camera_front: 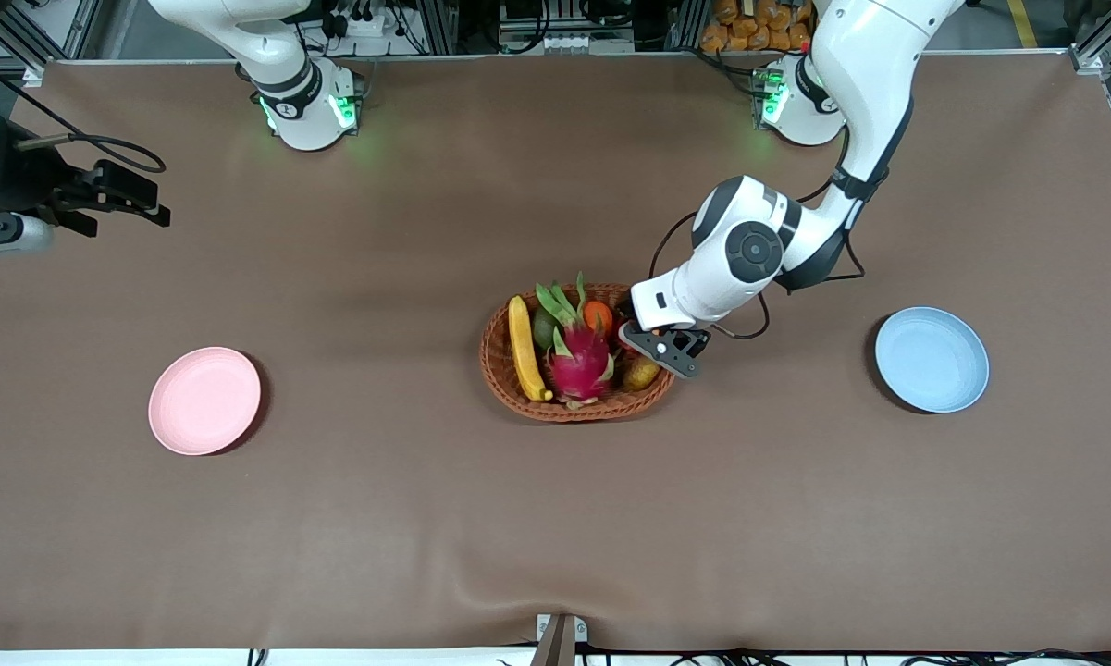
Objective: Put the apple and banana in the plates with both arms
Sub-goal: 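Reach the left gripper over the basket toward the red apple, then lower the left gripper and grasp the red apple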
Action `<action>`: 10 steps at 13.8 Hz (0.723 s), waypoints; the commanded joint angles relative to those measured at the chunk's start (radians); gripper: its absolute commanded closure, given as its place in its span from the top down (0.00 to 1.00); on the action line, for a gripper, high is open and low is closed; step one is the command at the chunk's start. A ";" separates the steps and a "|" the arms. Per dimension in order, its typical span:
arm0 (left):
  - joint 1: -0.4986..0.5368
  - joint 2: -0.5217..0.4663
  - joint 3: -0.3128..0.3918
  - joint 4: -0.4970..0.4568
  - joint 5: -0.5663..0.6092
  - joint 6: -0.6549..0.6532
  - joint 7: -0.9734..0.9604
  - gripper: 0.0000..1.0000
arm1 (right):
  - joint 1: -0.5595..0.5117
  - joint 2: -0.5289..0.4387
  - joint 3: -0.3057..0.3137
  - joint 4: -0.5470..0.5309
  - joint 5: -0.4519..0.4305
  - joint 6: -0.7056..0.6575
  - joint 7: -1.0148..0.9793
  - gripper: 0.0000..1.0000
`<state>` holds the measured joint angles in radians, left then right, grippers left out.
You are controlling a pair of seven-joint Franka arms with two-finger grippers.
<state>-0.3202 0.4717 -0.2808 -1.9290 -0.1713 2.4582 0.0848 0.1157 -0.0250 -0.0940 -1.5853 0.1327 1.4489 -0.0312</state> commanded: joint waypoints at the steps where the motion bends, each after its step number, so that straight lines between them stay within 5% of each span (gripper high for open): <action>1: -0.008 0.008 0.003 0.001 -0.005 0.021 -0.016 1.00 | 0.010 0.007 -0.004 -0.001 0.008 0.005 -0.009 1.00; 10: -0.031 0.033 0.003 -0.010 -0.004 0.056 -0.030 1.00 | 0.004 0.023 -0.004 0.001 0.008 0.011 -0.009 1.00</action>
<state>-0.3425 0.5038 -0.2810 -1.9303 -0.1713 2.4905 0.0771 0.1190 -0.0025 -0.0946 -1.5853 0.1329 1.4556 -0.0312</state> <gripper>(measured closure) 0.000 0.000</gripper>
